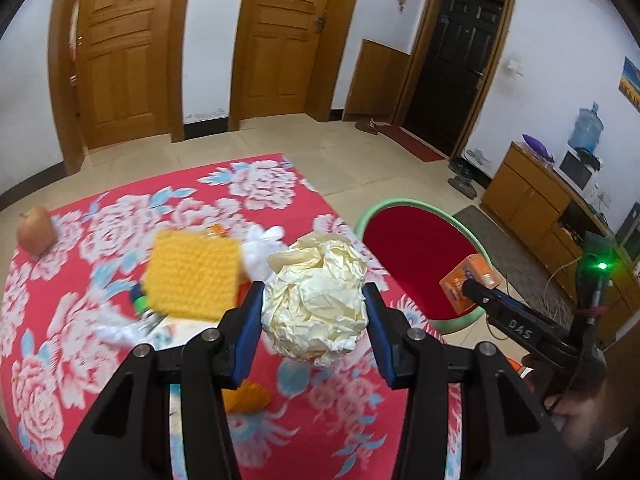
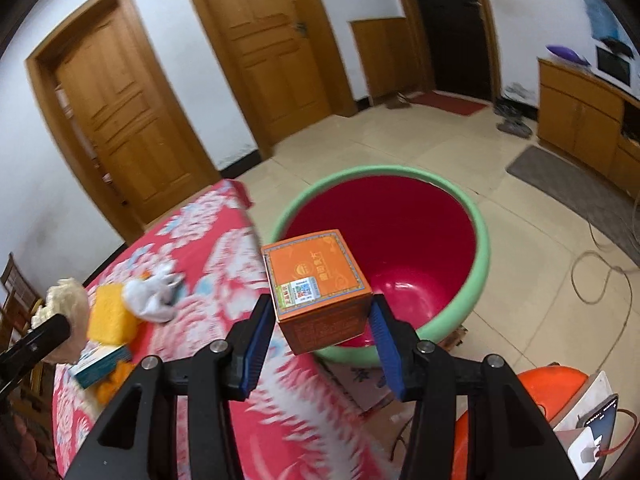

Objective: Collect trash
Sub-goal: 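Carry both items over the red bucket and open both tools to drop them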

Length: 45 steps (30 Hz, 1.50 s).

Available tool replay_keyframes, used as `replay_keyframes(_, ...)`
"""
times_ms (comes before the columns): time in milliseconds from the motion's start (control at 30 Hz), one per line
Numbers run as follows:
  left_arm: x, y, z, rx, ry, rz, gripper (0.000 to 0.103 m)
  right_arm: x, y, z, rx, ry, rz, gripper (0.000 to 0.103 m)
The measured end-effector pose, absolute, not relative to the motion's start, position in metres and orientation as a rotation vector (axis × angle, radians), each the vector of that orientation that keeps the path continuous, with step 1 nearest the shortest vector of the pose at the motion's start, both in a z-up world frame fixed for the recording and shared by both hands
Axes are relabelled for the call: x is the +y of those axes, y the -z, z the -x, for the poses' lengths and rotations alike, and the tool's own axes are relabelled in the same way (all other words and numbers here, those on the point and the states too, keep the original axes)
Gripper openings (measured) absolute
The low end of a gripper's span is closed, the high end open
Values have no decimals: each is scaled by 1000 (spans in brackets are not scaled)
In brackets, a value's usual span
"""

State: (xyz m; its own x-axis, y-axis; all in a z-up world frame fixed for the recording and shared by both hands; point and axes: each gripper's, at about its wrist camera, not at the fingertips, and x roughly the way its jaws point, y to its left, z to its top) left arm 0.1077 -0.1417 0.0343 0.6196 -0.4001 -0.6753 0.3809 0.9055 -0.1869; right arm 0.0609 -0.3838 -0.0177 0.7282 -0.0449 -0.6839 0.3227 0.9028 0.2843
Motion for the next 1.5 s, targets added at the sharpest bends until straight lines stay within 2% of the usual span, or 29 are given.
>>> replay_keyframes(233,-182,-18,-128,826,495,-9,49,-407,39,-68,770,266,-432,54)
replay_keyframes(333,-195,-13,-133,838,505,-26,49,-412,42,-67,765,270,-438,63)
replay_keyframes(500,-214,-7,-138,859,520,-54,49,-420,40,-57,745,273,-485,67)
replay_keyframes(567,-222,-4,-138,867,525,-66,49,-421,37,-53,728,275,-490,76)
replay_keyframes(733,-242,7,-139,895,549,-86,49,-425,25,-38,674,290,-496,82)
replay_keyframes(1067,-284,19,-151,911,599,-149,49,-451,28,-21,653,365,-575,84)
replay_keyframes(1100,-288,18,-153,908,602,-155,50,-453,29,-20,652,371,-582,84)
replay_keyframes(1267,-299,14,-157,884,580,-180,72,-460,30,-16,645,392,-604,84)
replay_keyframes(1500,-286,11,-153,907,556,-124,74,-460,25,-12,636,387,-606,84)
